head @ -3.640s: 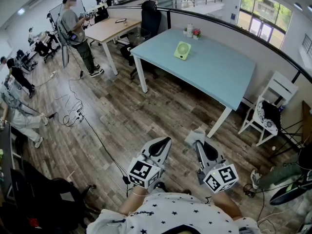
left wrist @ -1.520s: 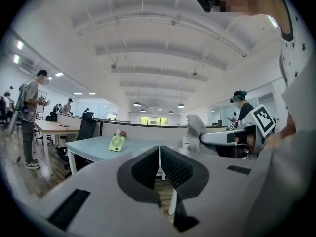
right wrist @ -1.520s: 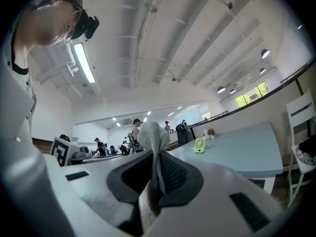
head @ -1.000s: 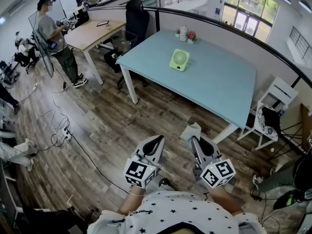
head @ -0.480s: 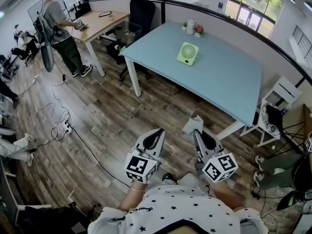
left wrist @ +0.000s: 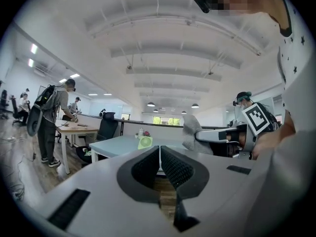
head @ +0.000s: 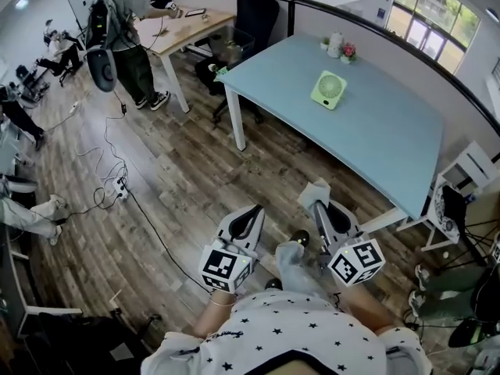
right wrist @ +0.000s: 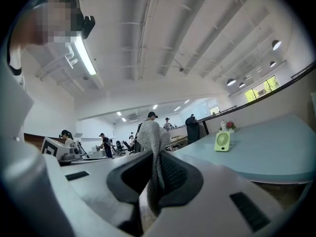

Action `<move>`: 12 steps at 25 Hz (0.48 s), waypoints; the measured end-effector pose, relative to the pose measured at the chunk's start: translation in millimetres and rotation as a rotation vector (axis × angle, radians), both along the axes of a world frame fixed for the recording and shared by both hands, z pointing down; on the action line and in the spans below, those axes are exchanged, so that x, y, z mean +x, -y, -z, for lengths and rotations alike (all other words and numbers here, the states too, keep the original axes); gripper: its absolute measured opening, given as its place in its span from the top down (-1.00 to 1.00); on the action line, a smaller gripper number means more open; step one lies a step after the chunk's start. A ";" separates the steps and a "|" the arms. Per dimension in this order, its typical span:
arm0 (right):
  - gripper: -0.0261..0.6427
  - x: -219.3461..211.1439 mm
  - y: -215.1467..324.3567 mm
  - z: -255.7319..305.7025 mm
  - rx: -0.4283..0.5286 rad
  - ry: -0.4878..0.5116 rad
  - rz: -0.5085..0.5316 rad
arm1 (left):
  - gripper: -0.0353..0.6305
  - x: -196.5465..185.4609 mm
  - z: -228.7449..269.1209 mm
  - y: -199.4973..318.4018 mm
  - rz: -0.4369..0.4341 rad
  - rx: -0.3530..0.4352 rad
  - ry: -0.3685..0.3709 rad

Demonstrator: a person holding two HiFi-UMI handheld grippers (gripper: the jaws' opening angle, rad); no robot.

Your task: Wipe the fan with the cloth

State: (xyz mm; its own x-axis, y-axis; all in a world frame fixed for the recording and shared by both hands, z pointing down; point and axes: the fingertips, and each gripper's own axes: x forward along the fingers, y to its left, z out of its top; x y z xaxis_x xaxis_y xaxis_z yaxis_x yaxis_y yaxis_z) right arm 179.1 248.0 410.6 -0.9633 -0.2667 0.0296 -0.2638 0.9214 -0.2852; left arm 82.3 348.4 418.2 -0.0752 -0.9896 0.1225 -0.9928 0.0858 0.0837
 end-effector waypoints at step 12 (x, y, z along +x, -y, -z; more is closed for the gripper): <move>0.83 -57.1 68.3 -21.8 -0.038 0.000 0.013 | 0.80 -53.8 -10.7 60.2 0.013 -0.033 0.020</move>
